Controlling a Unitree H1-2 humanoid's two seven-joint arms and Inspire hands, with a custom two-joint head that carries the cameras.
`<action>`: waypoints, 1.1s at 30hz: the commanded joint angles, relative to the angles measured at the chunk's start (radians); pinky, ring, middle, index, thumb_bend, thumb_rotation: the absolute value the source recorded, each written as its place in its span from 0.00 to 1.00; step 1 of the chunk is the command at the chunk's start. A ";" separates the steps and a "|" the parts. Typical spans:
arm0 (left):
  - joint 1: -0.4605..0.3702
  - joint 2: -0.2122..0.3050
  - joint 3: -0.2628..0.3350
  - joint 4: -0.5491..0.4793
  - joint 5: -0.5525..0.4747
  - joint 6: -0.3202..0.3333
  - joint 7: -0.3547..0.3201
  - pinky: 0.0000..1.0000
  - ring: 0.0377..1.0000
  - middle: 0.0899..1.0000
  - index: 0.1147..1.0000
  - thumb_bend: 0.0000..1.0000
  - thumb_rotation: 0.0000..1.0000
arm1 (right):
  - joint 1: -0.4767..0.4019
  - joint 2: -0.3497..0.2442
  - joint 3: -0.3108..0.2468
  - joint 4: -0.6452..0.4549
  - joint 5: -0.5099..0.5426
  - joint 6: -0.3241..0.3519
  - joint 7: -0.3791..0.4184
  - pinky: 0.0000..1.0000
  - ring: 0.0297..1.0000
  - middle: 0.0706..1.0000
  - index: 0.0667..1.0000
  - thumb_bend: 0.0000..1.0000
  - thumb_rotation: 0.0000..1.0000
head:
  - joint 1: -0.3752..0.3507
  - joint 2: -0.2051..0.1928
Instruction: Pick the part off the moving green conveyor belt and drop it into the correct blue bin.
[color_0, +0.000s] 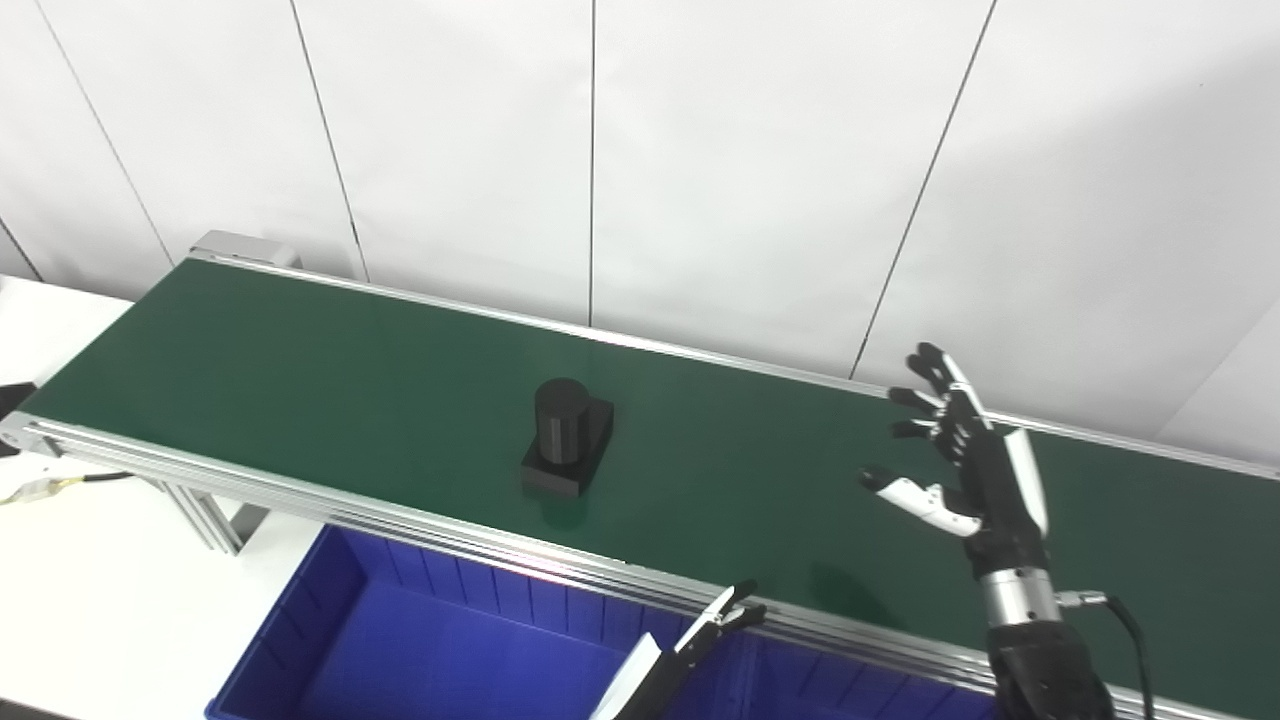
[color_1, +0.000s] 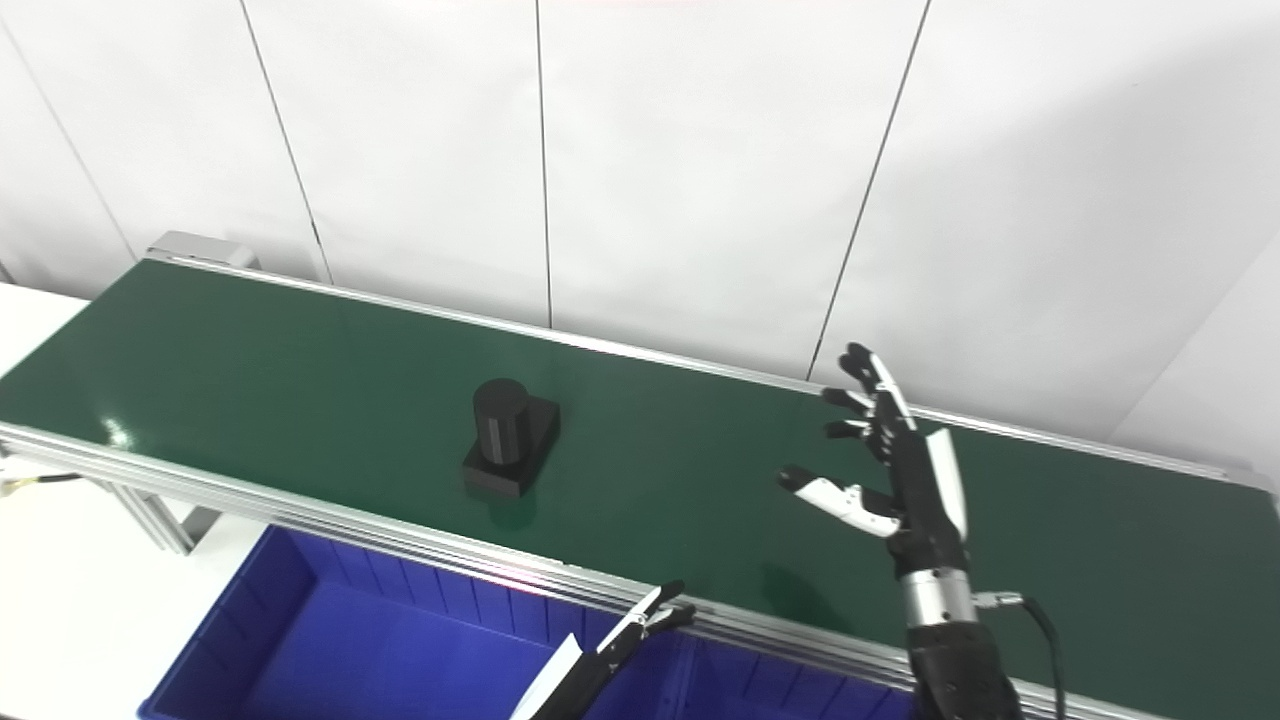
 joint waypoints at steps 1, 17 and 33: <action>-0.005 -0.012 0.005 -0.036 -0.001 -0.038 -0.002 0.97 0.91 0.88 0.97 0.95 1.00 | -0.050 0.015 0.007 -0.044 -0.008 0.022 -0.013 0.61 0.79 0.91 0.94 0.92 0.51 | 0.000 0.001; 0.013 -0.005 0.004 -0.060 -0.004 -0.038 -0.010 0.97 0.91 0.88 0.97 0.94 1.00 | -0.128 0.067 0.049 0.047 -0.067 0.043 -0.038 0.61 0.79 0.91 0.94 0.93 0.48 | -0.011 0.005; 0.042 -0.022 -0.002 -0.093 0.013 -0.037 -0.012 0.98 0.92 0.89 0.97 0.92 1.00 | -0.246 0.099 0.094 0.241 -0.106 0.027 -0.060 0.61 0.77 0.91 0.92 0.99 0.52 | 0.020 0.006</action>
